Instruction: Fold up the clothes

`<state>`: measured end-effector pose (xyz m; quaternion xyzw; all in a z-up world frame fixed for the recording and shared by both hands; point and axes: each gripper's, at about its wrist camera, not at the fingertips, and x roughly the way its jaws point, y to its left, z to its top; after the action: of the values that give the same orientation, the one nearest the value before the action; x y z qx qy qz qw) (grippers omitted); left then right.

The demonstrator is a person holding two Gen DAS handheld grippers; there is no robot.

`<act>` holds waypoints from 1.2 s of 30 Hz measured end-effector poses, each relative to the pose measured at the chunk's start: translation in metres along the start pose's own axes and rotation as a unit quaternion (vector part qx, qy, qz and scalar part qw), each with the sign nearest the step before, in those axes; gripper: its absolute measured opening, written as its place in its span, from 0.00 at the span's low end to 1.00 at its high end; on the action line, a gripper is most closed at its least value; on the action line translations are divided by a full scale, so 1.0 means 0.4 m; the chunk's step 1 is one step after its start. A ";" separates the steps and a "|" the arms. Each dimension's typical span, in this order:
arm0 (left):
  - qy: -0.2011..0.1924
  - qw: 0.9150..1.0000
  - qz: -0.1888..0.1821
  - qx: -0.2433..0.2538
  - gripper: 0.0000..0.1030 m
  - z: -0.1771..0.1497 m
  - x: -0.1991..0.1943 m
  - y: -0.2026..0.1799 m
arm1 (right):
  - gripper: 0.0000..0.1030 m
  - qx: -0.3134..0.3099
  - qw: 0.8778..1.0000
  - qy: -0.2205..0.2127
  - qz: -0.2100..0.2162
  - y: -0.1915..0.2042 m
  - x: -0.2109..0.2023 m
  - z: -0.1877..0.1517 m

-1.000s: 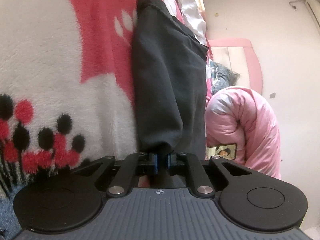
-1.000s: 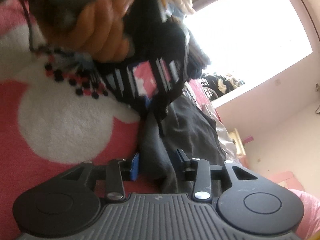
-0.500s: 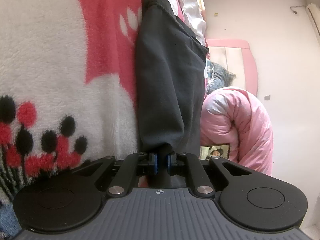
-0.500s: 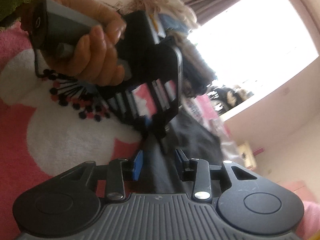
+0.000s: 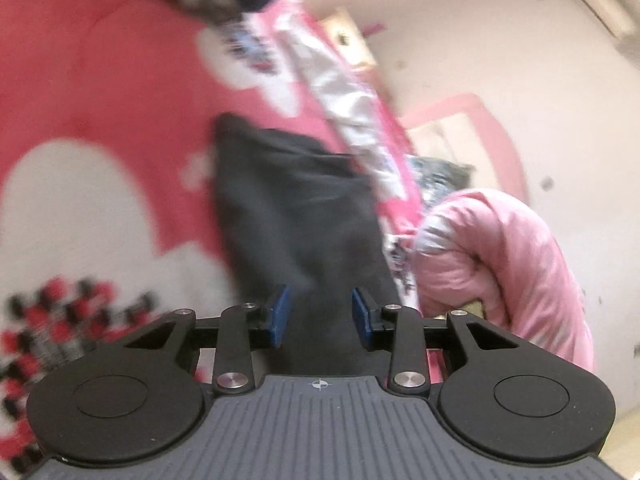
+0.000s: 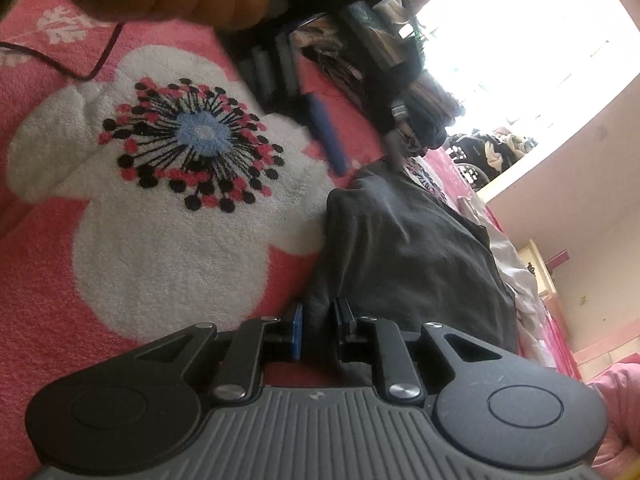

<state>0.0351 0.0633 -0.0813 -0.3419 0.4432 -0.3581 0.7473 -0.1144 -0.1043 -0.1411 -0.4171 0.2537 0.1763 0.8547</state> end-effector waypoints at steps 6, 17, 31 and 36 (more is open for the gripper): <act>0.013 0.998 0.047 0.028 0.32 -0.023 0.107 0.013 | 0.17 0.005 1.000 -0.001 -0.004 0.007 -0.007 -0.001; -0.006 0.999 0.050 -0.005 0.29 -0.017 0.107 0.055 | 0.27 0.034 0.999 -0.021 -0.006 -0.020 -0.050 0.002; -0.037 0.995 0.096 -0.002 0.51 0.016 0.045 0.046 | 0.50 0.249 0.967 -0.039 0.030 -0.356 -0.138 -0.071; -0.019 0.996 0.090 -0.001 0.54 0.022 0.075 0.048 | 0.63 0.355 0.933 -0.037 0.052 -0.553 -0.074 -0.158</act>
<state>0.0580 0.0496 -0.1065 -0.3076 0.4582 -0.2822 0.7847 -0.0430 -0.2881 -0.0190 -0.0656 0.2896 0.1339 0.9455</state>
